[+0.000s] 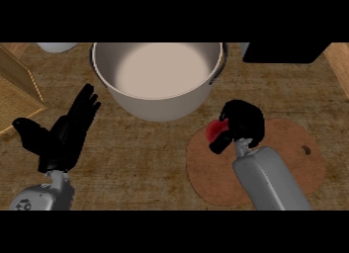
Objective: Pick the pear from the cutting board and place it in the pot
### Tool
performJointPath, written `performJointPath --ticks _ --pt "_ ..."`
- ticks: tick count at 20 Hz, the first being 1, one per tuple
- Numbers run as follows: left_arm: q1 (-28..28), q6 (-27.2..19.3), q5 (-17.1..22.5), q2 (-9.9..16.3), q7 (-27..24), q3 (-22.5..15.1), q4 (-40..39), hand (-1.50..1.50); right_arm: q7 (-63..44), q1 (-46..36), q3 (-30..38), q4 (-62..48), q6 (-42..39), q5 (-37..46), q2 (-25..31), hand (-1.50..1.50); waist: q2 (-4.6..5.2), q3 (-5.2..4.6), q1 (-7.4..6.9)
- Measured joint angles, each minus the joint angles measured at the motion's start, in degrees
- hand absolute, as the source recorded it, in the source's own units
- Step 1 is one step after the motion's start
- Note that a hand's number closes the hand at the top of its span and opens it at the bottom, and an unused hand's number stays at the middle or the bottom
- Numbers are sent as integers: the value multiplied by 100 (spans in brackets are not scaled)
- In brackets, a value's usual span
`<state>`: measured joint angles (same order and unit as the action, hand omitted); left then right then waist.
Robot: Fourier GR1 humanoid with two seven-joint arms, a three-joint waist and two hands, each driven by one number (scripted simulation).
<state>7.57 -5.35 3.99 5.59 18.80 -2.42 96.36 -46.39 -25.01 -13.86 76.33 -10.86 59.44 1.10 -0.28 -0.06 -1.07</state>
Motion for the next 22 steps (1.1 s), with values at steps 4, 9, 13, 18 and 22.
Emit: performJointPath --ticks 4,9,13,18,22 --pt "43 22 11 7 -12 23 -47 0 -1219 -396 -641 396 451 356 -56 150 -3 -1 9" --pt "65 2 -6 -30 -19 38 -110 0 -1659 -759 -1271 1168 544 643 -55 150 0 1 59" --pt "98 31 16 10 41 84 -74 0 -1738 -1411 -1403 1565 410 867 -53 150 2 2 60" --pt "79 40 -5 -32 10 55 -63 0 -1751 -2565 -1367 1642 289 716 -54 150 11 0 30" --pt "134 92 46 15 51 128 -66 0 -1761 -3425 -1201 1076 418 416 -58 150 24 -1 -14"
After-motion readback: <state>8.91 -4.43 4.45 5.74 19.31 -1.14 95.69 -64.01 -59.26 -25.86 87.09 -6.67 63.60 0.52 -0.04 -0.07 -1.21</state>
